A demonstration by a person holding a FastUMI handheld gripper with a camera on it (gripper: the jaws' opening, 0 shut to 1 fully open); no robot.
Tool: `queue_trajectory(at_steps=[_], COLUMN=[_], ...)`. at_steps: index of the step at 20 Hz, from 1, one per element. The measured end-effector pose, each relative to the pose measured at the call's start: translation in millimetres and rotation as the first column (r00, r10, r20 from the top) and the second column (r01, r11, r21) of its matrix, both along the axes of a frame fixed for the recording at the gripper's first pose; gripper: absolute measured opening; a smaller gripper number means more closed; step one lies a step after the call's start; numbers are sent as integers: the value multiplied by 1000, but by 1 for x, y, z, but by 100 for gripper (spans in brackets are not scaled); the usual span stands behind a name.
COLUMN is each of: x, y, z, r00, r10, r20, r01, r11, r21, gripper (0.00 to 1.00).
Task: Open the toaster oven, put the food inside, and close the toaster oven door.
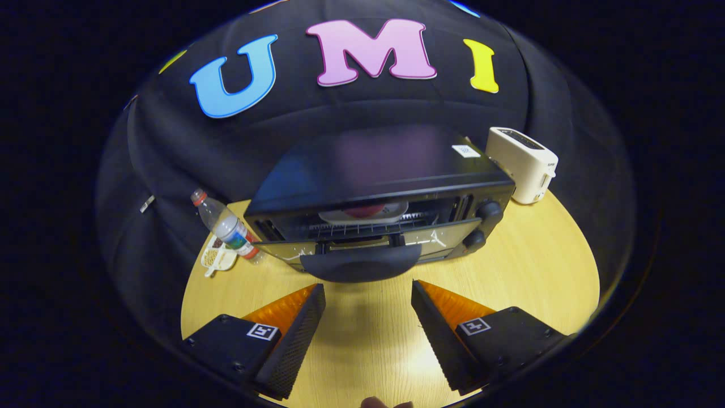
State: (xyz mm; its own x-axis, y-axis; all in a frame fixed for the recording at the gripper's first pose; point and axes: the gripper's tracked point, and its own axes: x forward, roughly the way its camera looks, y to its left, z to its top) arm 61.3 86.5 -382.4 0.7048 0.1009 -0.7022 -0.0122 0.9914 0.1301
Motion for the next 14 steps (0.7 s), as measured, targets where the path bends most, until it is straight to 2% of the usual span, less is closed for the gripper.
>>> queue_trajectory(at_steps=[3,8,14], x=[17,9,-4], y=[-14,-27,-35], z=[39,90,167], r00=[995,974,932], r10=[-10,-12,9], r20=[101,228,361], r01=[11,16,-6], r11=[1000,1000,1000], r21=[-12,-18,-10], gripper=[99,99,99])
